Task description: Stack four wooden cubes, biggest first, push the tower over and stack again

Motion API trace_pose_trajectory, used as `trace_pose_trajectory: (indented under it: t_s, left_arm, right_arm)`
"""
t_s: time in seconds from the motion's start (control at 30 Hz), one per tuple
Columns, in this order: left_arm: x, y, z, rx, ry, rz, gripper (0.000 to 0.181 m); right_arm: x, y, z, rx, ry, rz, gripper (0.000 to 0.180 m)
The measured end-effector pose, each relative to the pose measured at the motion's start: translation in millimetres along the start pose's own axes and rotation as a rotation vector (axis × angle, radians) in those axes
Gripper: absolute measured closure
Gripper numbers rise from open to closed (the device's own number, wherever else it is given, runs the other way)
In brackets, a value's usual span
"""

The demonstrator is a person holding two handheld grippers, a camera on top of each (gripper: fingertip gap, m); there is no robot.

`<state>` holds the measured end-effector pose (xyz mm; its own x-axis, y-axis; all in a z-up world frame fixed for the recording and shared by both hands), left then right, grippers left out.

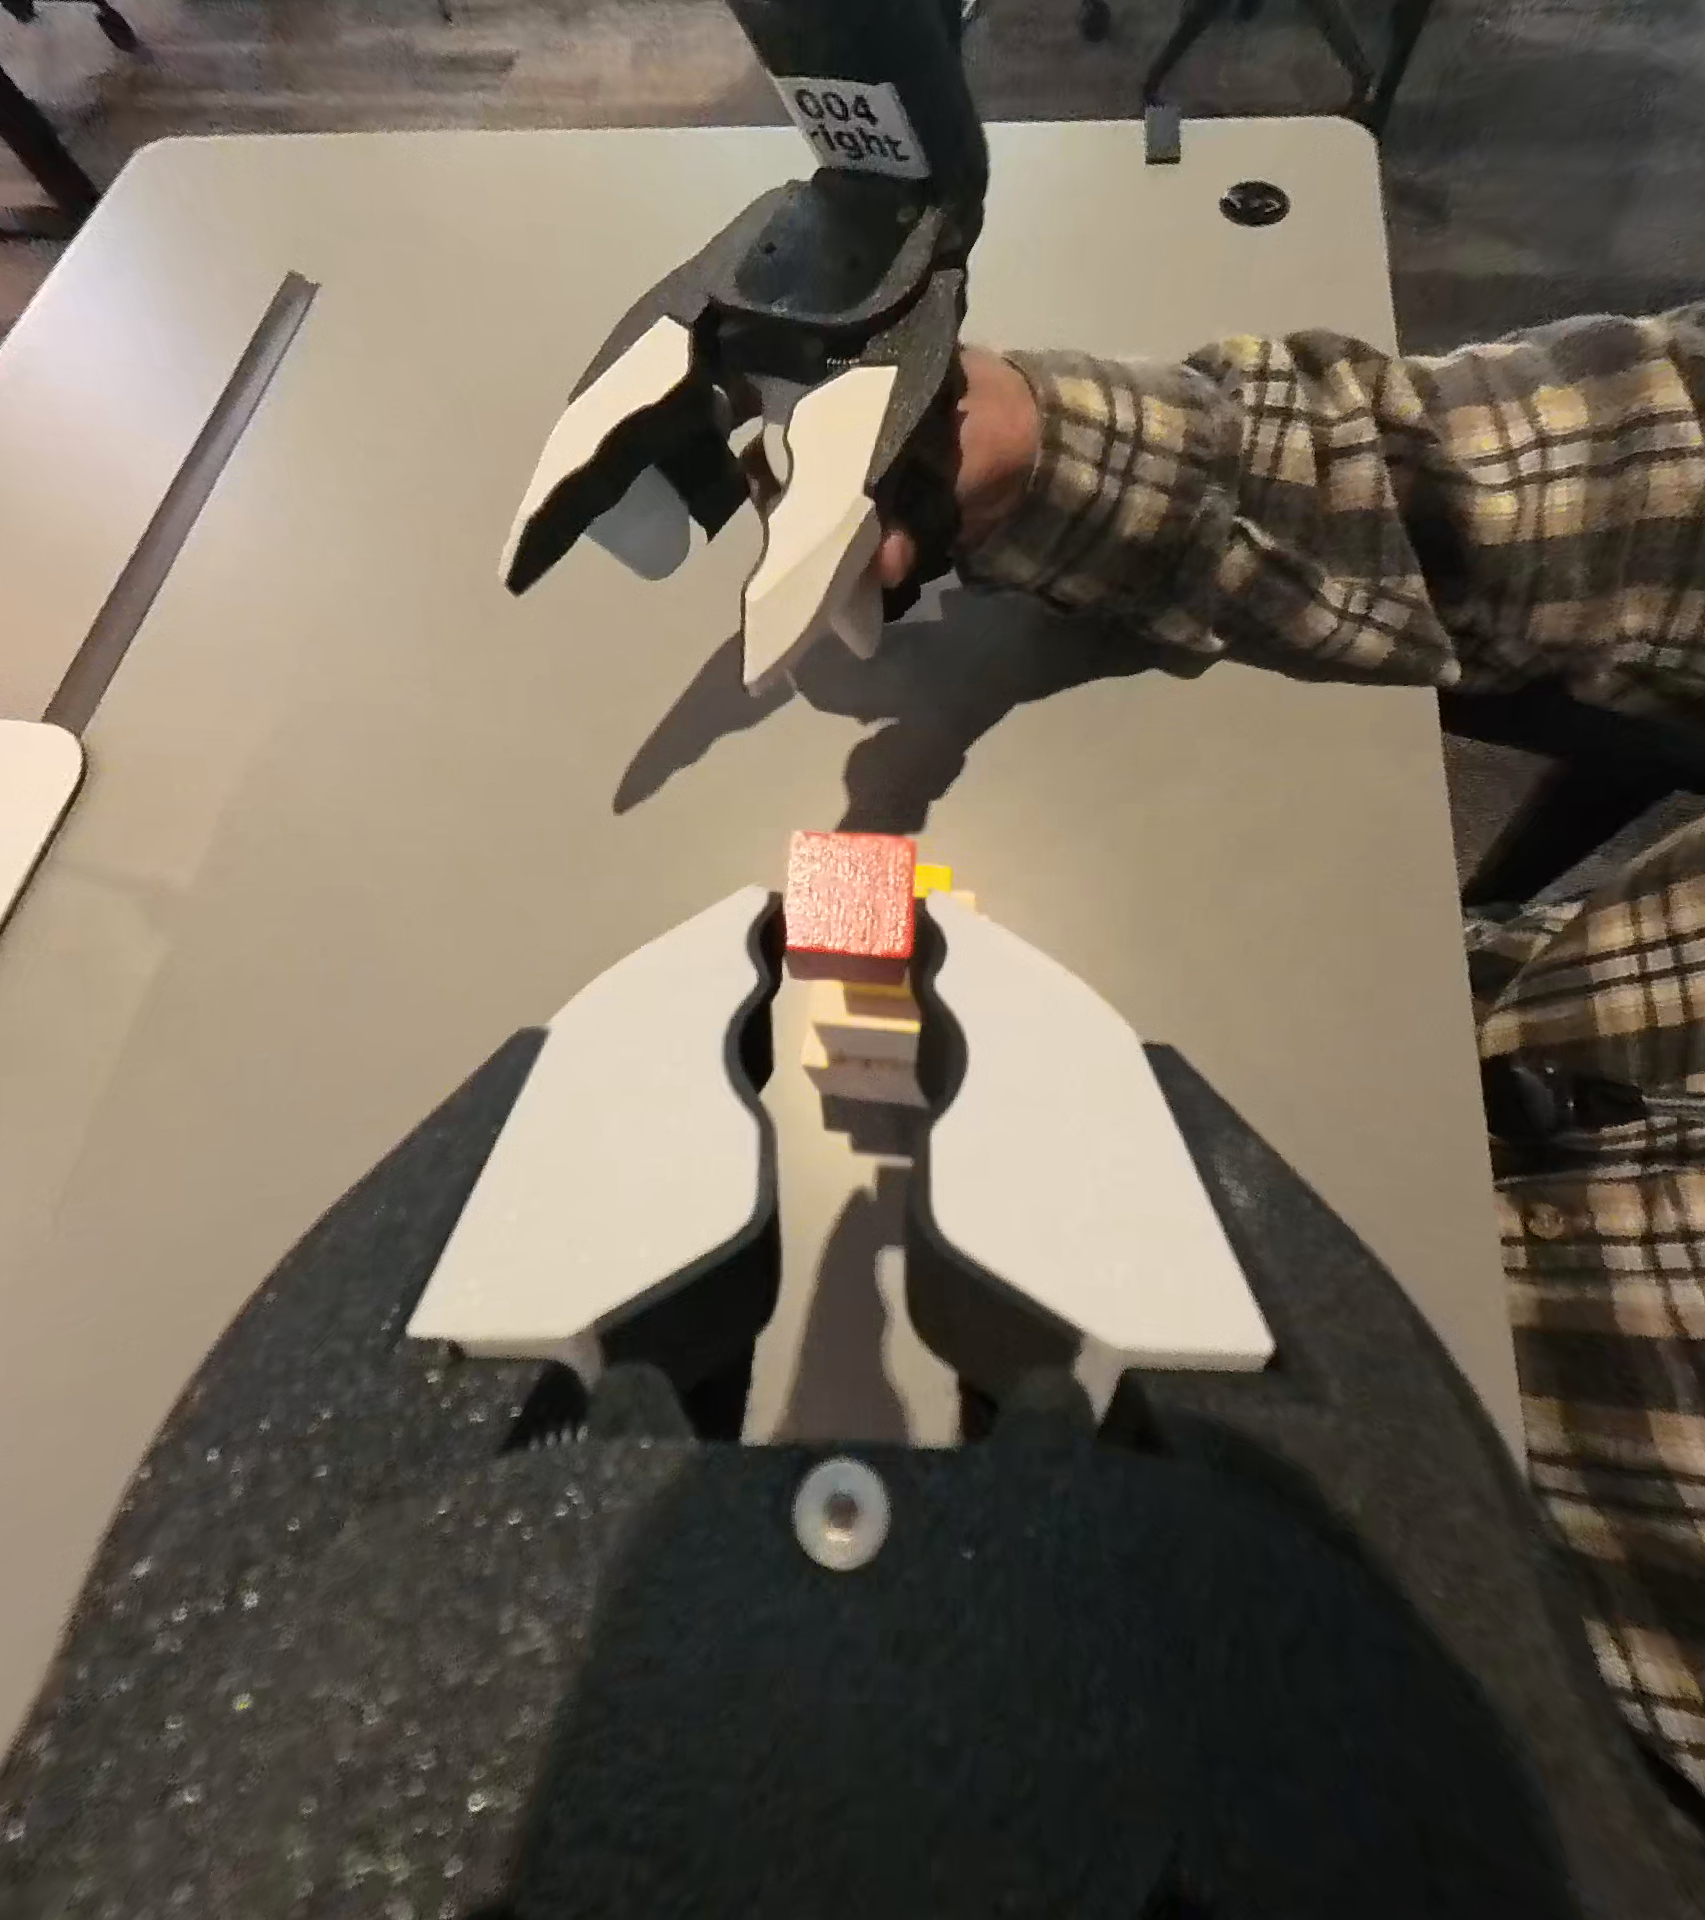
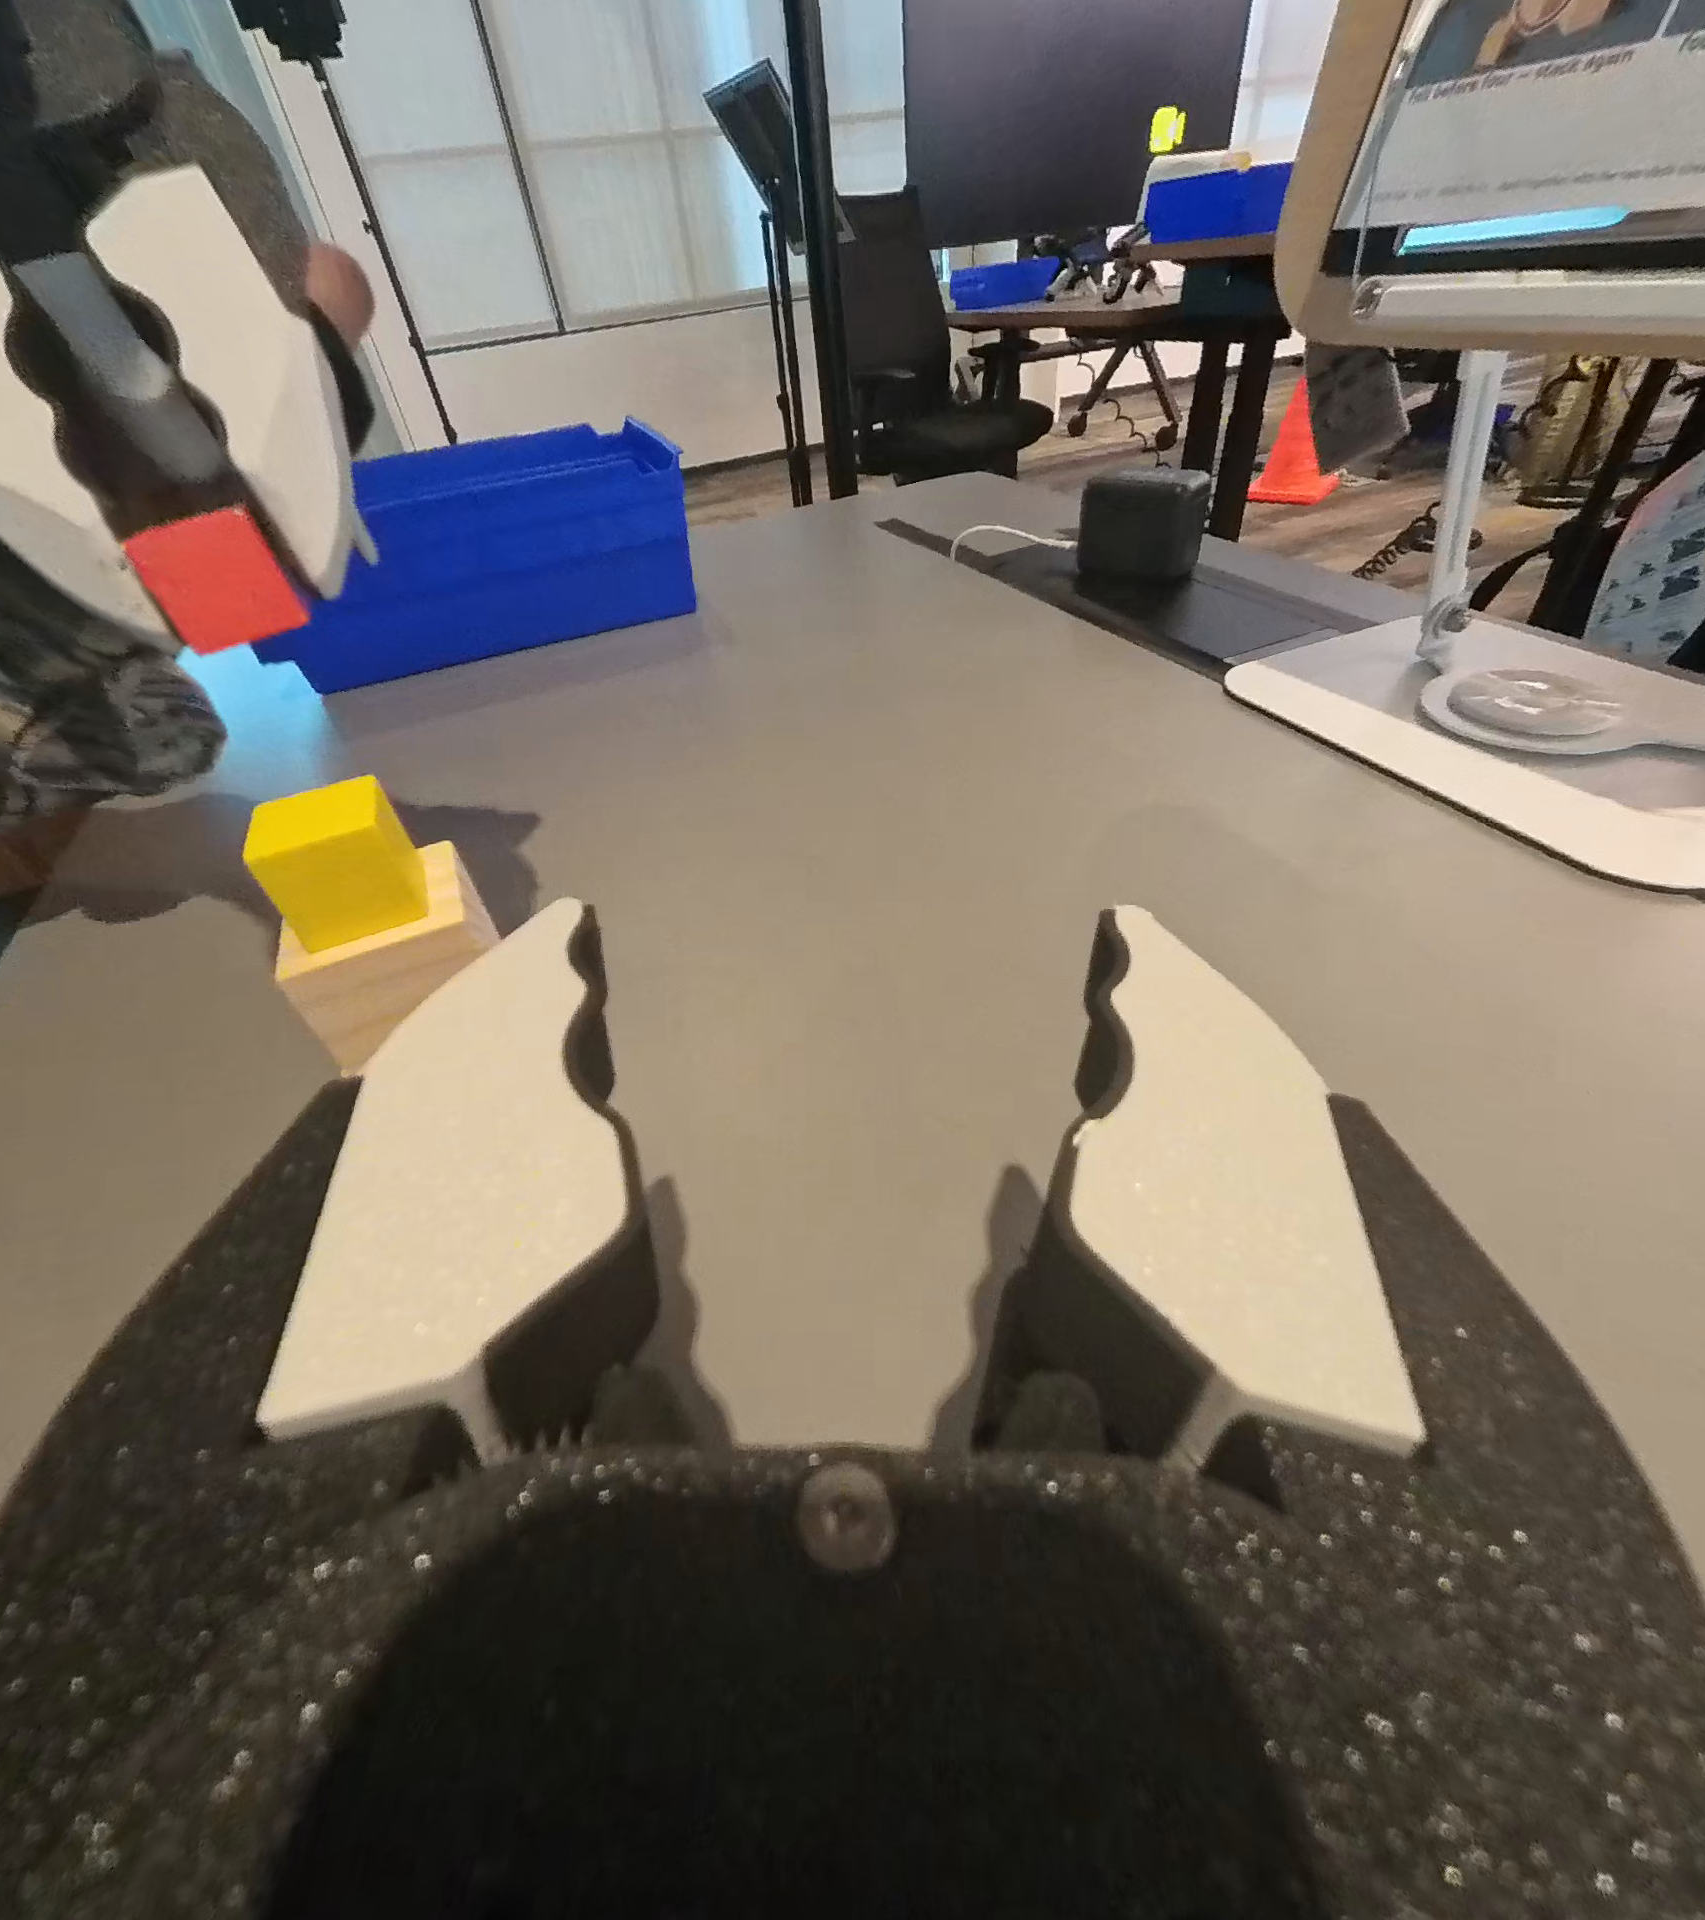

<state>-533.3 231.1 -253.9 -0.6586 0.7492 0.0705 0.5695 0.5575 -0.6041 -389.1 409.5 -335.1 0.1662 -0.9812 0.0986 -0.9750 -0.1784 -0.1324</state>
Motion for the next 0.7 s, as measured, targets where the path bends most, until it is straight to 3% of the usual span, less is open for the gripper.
trace_pose_trajectory:
  t_s: [0.7]
  left_arm:
    - [-2, 30, 9, 0.049, -0.004, 0.086, 0.158]
  right_arm:
    - [1, 1, 0, 0.008, -0.003, -0.007, 0.093]
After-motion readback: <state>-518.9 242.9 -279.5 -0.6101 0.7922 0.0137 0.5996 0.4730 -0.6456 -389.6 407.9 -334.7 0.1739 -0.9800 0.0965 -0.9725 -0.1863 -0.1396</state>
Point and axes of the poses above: each gripper's, where its closed fingertips meet, y out along the fingers, z out of its underside, x = y × z across the jaws, the point moved 8 cm from there along -y, back along the fingers
